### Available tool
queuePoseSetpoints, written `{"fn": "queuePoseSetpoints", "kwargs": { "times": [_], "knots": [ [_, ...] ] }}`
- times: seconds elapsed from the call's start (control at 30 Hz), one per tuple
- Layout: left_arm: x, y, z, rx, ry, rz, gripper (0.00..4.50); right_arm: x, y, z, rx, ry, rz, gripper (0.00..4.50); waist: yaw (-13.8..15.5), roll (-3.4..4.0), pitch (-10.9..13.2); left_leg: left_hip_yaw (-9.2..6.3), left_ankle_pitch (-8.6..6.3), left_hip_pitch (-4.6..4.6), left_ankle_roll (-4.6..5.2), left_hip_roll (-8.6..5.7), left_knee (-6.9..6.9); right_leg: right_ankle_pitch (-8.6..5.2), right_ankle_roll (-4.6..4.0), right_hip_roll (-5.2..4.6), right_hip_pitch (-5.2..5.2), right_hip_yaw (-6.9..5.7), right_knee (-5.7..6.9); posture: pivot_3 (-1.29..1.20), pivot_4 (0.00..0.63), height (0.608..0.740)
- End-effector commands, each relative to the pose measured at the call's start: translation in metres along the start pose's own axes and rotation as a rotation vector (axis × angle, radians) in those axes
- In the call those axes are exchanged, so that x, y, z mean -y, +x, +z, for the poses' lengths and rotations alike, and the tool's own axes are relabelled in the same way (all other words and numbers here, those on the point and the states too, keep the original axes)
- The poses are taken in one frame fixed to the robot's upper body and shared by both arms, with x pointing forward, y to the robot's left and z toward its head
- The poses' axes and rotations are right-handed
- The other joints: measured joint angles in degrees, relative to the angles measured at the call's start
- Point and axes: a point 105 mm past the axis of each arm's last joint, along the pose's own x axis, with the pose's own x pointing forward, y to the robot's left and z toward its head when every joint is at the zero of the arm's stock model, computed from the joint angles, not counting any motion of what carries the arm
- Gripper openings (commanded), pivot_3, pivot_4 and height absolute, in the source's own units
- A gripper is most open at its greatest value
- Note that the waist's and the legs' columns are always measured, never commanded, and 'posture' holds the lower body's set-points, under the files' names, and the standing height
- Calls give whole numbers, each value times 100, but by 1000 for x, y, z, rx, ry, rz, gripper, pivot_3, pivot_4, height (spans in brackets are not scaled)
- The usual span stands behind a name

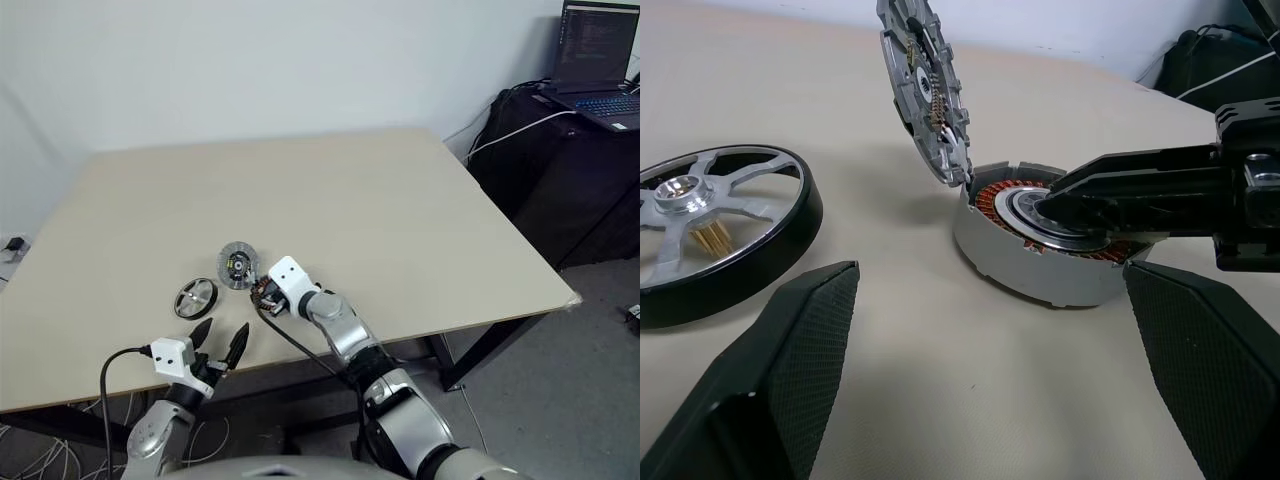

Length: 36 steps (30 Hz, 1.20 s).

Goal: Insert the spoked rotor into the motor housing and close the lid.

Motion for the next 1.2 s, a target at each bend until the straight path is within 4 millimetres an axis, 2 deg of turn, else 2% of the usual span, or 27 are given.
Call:
{"fn": "queuePoseSetpoints", "kwargs": {
  "times": [0.03, 0.6, 0.67, 0.83, 0.9, 1.0, 1.07, 1.2],
  "knots": [
    [0, 4, 7, 30, 4, 1, 4500, -1, 2, 14, 40, -19, 12, 692, -3, 0, 0, 0, 0, 0, 1, 0, 0, 0, 0, 0, 0, 0, 0, 0, 0, 740],
    [-4, 2, 5, 25, 2, 13, 4500, -4, 4, 18, 43, -35, 38, 692, -21, 0, 0, 0, 1, 0, 1, 0, 0, 0, 0, 0, 0, 0, 0, 0, 0, 740],
    [-4, 2, 5, 24, 1, 12, 4500, -4, 4, 18, 45, -37, 38, 1437, -21, 0, 0, 0, 1, 0, 1, 0, 0, 0, 0, 0, 0, 0, 0, 0, 0, 740],
    [-4, 2, 5, 24, -1, 11, 4500, -5, 4, 21, 58, -41, 38, 2975, -25, 0, 0, 0, 1, 0, 1, 0, -1, 0, -1, 0, -1, 0, 0, 0, 0, 740],
    [-4, 2, 5, 24, -1, 11, 4500, -7, 1, 28, 91, -36, 47, 3621, -23, 0, 0, 1, 0, 0, 1, 0, -1, 0, -1, 1, -1, 0, 0, 0, 0, 740],
    [-4, 2, 5, 24, -2, 12, 4500, -12, -8, 46, 173, 1, 81, 3497, -16, 1, 2, 0, 0, -2, 0, 0, -3, 0, -1, 0, -2, 0, -1, 0, 0, 740],
    [-4, 1, 5, 24, -5, 13, 4500, -14, -14, 52, 200, 16, 93, 2989, -17, 1, 2, 0, 0, -4, 1, 0, -3, 0, -1, -1, -4, 0, -1, 0, 0, 740],
    [-4, 1, 5, 23, -9, 8, 4500, -16, -23, 57, 218, 31, 95, 1660, -8, 0, 1, -1, -8, -3, -14, 0, -3, -1, 0, -1, -2, -1, -2, 0, 0, 740]
  ]
}}
